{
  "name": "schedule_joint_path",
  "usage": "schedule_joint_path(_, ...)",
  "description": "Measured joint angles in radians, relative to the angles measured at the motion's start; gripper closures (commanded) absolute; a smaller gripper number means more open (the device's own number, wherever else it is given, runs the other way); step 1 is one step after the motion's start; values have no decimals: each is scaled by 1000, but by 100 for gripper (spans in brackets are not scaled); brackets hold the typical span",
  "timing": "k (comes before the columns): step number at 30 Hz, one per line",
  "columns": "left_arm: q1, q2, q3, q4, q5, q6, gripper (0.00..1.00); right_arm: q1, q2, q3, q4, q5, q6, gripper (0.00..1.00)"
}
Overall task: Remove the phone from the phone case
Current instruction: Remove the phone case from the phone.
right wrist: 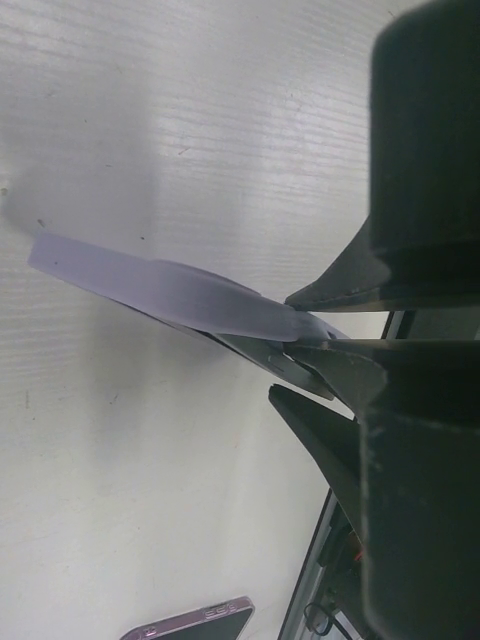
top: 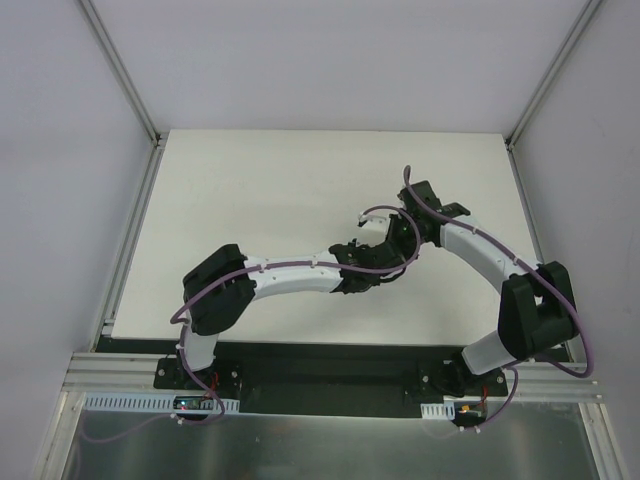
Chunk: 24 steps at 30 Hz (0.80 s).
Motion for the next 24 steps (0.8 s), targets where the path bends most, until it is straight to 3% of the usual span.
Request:
schedule_joint_path(16, 65, -31, -73, 153, 91, 248, 79, 16, 87, 50, 42, 21, 20, 99)
schedule_joint_path(24, 71, 6, -47, 157, 87, 274, 78, -3, 97, 50, 41, 35, 19, 99)
